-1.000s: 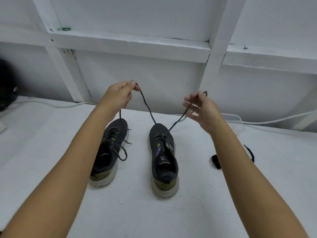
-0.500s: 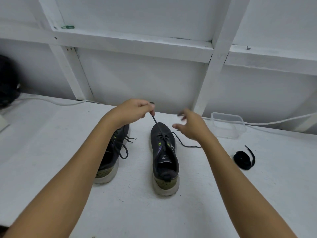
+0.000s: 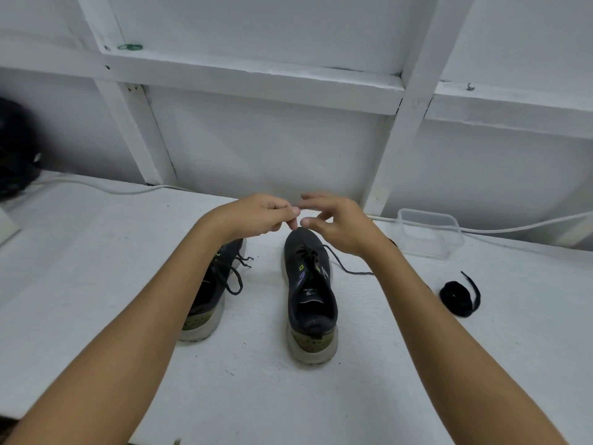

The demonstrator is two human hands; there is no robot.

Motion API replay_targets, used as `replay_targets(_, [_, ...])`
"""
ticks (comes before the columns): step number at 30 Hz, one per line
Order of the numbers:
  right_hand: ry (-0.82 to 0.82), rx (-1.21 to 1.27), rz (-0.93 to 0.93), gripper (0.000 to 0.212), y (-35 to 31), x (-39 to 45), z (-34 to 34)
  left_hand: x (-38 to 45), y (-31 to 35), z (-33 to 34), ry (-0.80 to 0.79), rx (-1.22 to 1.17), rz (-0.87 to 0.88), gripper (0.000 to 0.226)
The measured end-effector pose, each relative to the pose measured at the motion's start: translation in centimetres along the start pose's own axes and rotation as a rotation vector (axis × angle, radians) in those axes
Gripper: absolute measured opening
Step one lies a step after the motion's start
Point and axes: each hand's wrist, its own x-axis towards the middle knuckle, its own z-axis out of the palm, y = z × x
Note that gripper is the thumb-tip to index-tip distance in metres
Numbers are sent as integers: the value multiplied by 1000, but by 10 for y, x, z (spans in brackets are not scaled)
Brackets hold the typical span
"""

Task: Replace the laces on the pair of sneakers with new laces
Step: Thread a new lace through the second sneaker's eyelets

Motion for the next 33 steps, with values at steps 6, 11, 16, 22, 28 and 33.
replay_targets(6, [94, 22, 128, 12, 13, -1, -3, -1, 1, 4, -8, 15, -18, 38])
replay_targets(11, [-33, 52, 58, 30, 5, -5, -5, -1, 8, 7, -35, 20, -13, 37])
replay_targets(16, [-18, -59, 139, 13, 9, -5, -6, 0, 7, 6, -32, 11, 31, 38])
replay_targets(22, [-29, 144, 100, 34, 18, -11, -8, -1, 3, 5, -42, 16, 27, 40])
replay_targets(28, [-82, 170, 124, 8, 7, -10, 3, 1, 9, 10, -50, -5, 45, 38])
replay_targets(33, [117, 77, 245, 18, 22, -7, -3, -3, 0, 3, -20, -8, -10, 38])
